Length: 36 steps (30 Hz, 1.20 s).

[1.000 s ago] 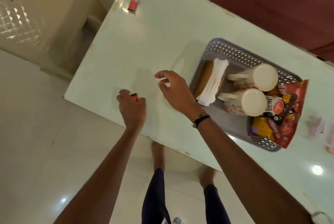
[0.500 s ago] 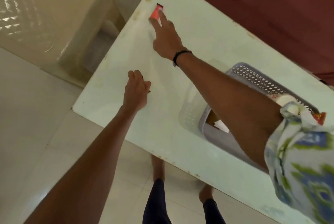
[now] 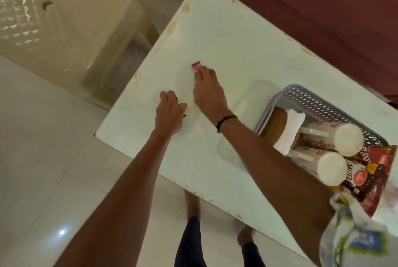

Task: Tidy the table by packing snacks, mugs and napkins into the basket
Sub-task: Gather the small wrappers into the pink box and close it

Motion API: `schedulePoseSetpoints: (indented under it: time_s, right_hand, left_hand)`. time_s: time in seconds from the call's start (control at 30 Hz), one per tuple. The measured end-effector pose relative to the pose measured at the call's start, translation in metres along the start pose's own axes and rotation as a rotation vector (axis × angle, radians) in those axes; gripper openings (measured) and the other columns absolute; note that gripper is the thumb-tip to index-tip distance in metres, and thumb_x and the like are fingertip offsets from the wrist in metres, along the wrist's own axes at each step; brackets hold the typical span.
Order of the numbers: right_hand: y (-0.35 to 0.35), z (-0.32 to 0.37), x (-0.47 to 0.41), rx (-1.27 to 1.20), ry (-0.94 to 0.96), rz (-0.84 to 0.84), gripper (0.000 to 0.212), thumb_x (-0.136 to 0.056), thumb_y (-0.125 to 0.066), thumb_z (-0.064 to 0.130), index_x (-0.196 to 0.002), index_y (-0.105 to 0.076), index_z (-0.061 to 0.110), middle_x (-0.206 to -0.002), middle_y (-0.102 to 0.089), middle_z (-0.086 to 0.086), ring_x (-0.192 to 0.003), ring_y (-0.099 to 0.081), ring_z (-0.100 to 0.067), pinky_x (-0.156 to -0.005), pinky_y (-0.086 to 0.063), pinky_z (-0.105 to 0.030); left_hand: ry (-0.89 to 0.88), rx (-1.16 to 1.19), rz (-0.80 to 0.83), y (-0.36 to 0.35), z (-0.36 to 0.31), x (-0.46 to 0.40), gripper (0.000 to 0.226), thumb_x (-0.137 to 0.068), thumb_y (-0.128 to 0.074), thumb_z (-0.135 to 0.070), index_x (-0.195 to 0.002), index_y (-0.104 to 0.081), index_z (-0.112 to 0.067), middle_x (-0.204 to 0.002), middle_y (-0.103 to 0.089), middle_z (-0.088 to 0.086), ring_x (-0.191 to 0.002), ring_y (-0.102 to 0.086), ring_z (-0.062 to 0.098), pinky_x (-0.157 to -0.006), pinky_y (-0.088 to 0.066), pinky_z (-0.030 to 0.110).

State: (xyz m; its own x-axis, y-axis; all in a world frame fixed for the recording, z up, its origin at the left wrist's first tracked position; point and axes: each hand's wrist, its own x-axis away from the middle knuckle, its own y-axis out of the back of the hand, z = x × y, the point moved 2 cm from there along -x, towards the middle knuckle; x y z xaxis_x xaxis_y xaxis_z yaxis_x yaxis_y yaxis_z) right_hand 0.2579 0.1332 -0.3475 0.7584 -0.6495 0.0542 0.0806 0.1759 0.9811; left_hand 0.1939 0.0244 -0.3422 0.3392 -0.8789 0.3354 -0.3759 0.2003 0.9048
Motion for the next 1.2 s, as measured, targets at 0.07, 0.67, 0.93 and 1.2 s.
schedulePoseSetpoints:
  time_s: [0.07, 0.67, 0.93, 1.2]
  right_hand:
    - [0.003, 0.002, 0.034, 0.027, -0.003, -0.086, 0.037, -0.066, -0.067, -0.006, -0.102, -0.063, 0.002, -0.097, -0.064, -0.009, -0.084, -0.062, -0.024, -0.048, -0.054, -0.025]
    - [0.127, -0.118, 0.244, -1.330, -0.794, -0.301, 0.016, -0.089, -0.064, 0.020, -0.100, -0.071, 0.010, -0.088, -0.071, -0.006, -0.075, -0.065, -0.009, -0.072, -0.058, -0.028]
    - [0.153, -0.259, 0.395, -1.376, -1.186, -0.556, 0.019, -0.087, -0.066, 0.023, -0.102, -0.071, 0.012, -0.089, -0.073, -0.006, -0.076, -0.068, -0.011, -0.063, -0.053, -0.025]
    - [0.154, -0.362, 0.490, -1.352, -1.375, -0.787, 0.021, -0.090, -0.064, 0.020, -0.106, -0.067, 0.007, -0.082, -0.069, 0.005, -0.083, -0.069, -0.009, -0.068, -0.055, -0.019]
  left_hand:
    - [0.051, 0.015, 0.017, -0.001, 0.001, -0.002, 0.008, -0.085, -0.058, -0.003, -0.092, -0.058, 0.003, -0.104, -0.045, 0.025, -0.099, -0.044, 0.039, -0.055, -0.031, 0.032]
    - [0.173, 0.913, -0.193, 0.038, -0.233, 0.071, 0.027, -0.098, -0.039, -0.035, -0.094, -0.051, -0.012, -0.068, -0.053, -0.004, -0.056, -0.052, 0.002, -0.060, -0.044, 0.021]
    - [-0.004, 1.212, 0.167, -0.020, -0.438, 0.109, 0.010, -0.097, -0.046, -0.018, -0.103, -0.054, -0.019, -0.092, -0.059, -0.004, -0.074, -0.059, 0.001, -0.075, -0.050, 0.024]
    - [-0.167, 1.005, -0.023, -0.080, -0.576, 0.126, 0.008, -0.080, -0.068, -0.009, -0.088, -0.068, -0.011, -0.084, -0.070, -0.004, -0.074, -0.063, 0.005, -0.067, -0.051, 0.017]
